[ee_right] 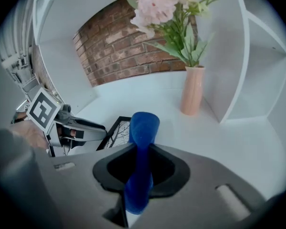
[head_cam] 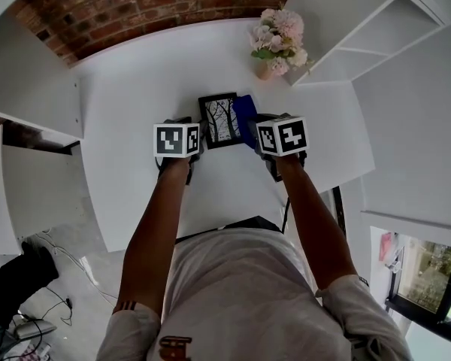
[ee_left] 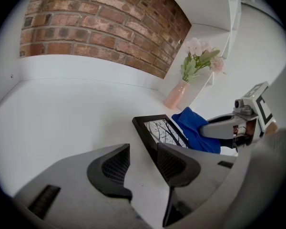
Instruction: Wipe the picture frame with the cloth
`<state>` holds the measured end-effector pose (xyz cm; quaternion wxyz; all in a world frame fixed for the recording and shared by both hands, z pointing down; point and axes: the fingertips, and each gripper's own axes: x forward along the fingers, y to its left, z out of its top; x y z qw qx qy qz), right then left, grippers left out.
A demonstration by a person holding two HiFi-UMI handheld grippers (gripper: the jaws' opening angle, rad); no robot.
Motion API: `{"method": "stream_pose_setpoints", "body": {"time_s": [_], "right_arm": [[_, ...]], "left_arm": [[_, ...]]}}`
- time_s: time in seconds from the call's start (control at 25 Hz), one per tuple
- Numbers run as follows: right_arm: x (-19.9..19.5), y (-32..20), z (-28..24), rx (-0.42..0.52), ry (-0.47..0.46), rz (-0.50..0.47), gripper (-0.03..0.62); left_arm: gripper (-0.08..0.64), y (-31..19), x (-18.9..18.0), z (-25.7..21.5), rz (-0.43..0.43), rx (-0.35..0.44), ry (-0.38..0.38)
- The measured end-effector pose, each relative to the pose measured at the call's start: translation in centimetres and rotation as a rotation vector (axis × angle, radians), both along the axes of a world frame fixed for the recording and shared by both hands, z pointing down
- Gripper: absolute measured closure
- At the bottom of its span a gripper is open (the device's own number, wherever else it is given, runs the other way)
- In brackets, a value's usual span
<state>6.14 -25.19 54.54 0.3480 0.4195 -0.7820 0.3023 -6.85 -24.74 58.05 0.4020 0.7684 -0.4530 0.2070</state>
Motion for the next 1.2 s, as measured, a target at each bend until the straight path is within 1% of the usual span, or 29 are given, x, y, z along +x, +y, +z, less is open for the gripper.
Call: {"method": "stream_pose_setpoints", "body": {"time_s": [0.12, 0.32, 0.52, 0.68, 0.8, 0.96, 1.2], "right_arm": [[-1.0, 0.8, -1.4, 0.016, -0.052, -0.001, 0.526], [-4.8, 2.5, -3.5, 0.027, -0.173, -0.027, 0.526], [-8.2, 4.3, -3.0, -0.002, -0.213, -0.064, 0.526], [-9.8, 5.3, -1.6, -0.041, -0.213, -0.076, 0.526], [-10.1, 5.5, -0.4, -0.062, -0.197, -0.071, 0.526], [-9.3, 5.2, 0.6, -0.064, -0.158, -0.061, 0.526], [-6.5, 4.4, 1.2, -0.049, -0.094, -0.046, 0.526]], "left_arm": [[0.385, 0.0, -0.1, 0.0, -0.001, 0.000, -0.002], [0.385, 0.0, 0.0, 0.0, -0.001, 0.001, -0.001], [0.385, 0.0, 0.0, 0.0, -0.002, -0.002, 0.001], [0.385, 0.0, 0.1, 0.0, -0.004, -0.003, 0.006], [0.387, 0.0, 0.1, 0.1, -0.004, -0.006, 0.006], [0.387, 0.0, 0.0, 0.0, -0.002, -0.003, 0.003], [0.387, 0.0, 0.0, 0.0, -0.002, -0.003, 0.002]]}}
